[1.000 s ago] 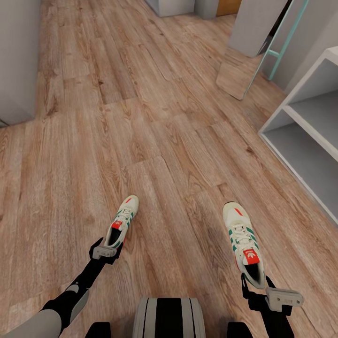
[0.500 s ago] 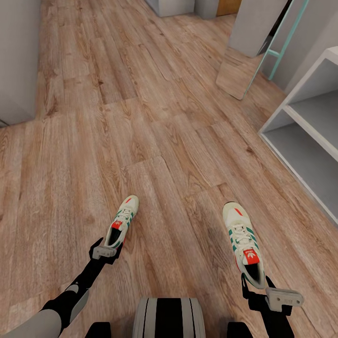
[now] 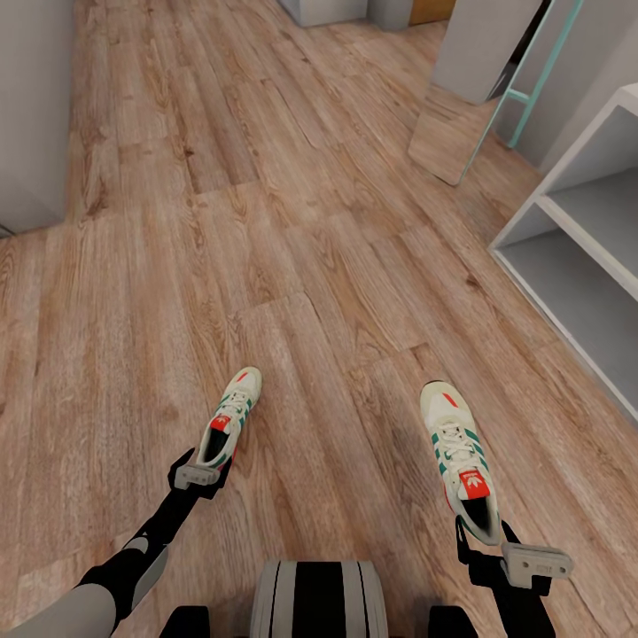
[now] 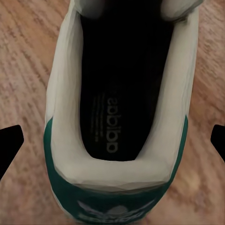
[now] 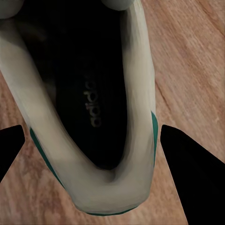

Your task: Pick up the two gym shoes and the two sandals from the corridor floor and place them onto the hallstand (shoe rack) in the corridor, making sure they are on the rack and not on the floor. Arrange them so the two gym shoes are next to each other and the two sandals are next to each other.

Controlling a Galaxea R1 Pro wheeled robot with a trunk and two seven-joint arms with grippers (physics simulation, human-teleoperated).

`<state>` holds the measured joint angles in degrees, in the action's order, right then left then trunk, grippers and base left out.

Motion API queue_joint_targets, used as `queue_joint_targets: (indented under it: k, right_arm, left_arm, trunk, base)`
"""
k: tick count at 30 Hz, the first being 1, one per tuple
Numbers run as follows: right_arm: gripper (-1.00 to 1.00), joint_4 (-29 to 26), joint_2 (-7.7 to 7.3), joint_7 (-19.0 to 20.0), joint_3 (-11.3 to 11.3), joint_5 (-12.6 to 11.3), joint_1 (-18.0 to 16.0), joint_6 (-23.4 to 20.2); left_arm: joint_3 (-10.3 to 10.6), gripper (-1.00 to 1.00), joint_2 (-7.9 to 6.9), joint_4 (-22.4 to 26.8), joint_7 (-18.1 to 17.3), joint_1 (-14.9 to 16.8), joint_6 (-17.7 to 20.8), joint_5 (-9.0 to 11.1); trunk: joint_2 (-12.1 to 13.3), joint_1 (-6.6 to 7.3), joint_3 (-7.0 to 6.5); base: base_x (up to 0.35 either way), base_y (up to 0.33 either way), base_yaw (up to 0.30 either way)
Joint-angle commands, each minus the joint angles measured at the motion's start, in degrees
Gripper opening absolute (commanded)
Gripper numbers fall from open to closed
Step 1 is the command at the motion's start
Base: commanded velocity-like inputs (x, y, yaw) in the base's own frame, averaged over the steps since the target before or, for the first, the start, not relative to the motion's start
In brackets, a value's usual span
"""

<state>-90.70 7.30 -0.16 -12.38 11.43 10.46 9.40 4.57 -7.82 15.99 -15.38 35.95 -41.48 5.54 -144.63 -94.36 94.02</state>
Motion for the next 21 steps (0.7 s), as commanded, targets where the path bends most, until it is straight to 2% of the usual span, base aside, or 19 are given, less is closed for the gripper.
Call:
queue_joint_targets:
  k: [1, 18, 19, 21]
  right_arm:
    - [-1.0, 0.0, 0.0, -0.01, 0.0, 0.0, 0.0, 0.0]
    - [-1.0, 0.01, 0.0, -0.01, 0.01, 0.0, 0.0, 0.0]
    - [-1.0, 0.01, 0.0, -0.01, 0.03, 0.0, 0.0, 0.0]
    - [-1.0, 0.0, 0.0, -0.01, 0.05, 0.0, 0.0, 0.0]
  left_arm:
    - [0.0, 1.0, 0.0, 0.0, 0.0, 0.0, 0.0, 0.0]
    - [0.0, 1.0, -0.07, -0.01, 0.0, 0.0, 0.0, 0.03]
    - [0.0, -1.0, -0.08, -0.02, 0.0, 0.0, 0.0, 0.03]
    - [-0.02, -1.0, -0.08, -0.04, 0.0, 0.0, 0.0, 0.04]
  trunk:
    - [0.0, 0.0, 0.03]
    - [0.0, 0.0, 0.13]
    - [0.0, 0.0, 0.13]
    - [0.0, 0.0, 0.14]
  base:
    - [0.0, 0.0, 0.0]
    - [0.0, 0.0, 0.0]
    - [0.0, 0.0, 0.0]
    - [0.0, 0.0, 0.0]
